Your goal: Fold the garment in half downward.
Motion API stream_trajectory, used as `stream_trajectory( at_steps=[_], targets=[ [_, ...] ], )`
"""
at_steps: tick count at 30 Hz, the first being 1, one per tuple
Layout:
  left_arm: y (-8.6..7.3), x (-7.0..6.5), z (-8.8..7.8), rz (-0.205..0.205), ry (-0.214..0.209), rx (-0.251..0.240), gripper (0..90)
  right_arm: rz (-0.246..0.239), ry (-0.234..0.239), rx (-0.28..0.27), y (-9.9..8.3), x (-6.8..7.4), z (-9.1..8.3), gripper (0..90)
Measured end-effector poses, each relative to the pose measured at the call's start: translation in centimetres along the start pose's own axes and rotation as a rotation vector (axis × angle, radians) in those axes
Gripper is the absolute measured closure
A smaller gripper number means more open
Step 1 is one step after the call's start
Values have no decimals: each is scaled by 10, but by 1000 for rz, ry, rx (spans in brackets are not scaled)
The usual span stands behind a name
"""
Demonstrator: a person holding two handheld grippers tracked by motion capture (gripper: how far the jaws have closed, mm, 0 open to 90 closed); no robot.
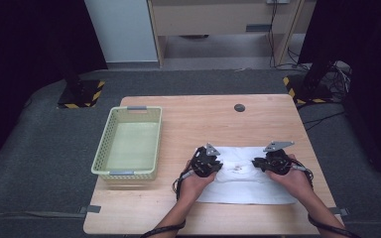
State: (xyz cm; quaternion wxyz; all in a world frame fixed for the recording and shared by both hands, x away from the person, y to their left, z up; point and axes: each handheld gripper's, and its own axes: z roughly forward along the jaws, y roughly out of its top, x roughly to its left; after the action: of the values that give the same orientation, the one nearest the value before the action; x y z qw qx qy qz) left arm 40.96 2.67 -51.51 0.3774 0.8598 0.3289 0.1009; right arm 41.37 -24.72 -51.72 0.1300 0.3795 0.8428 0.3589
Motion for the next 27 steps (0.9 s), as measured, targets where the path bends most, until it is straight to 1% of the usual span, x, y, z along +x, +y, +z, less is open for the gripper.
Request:
stream_trajectory(
  at_steps=[3,9,15,19,20,27],
  targets=[
    [2,-4,-6,1,3,-22,832,-7,3,-21,0,4,-10,790],
    [-2,-8,-10,-12,7,-47,831,-24,2,-25,-4,12,-24,795],
    [-3,-11,-16,-10,-3,-54,823,-38,21,-28,-6,21,-31,803],
    [-6,-12,-18,7,-7,-47,830,-37,27,-34,-9,24,-35,807],
    [-7,-13,-18,3,-6,-50,831,-39,27,-34,-10,25,-36,807],
    [-8,-20,-22,20,-8,-68,828,-41,35,-39,-17,31,-43,807]
  ],
)
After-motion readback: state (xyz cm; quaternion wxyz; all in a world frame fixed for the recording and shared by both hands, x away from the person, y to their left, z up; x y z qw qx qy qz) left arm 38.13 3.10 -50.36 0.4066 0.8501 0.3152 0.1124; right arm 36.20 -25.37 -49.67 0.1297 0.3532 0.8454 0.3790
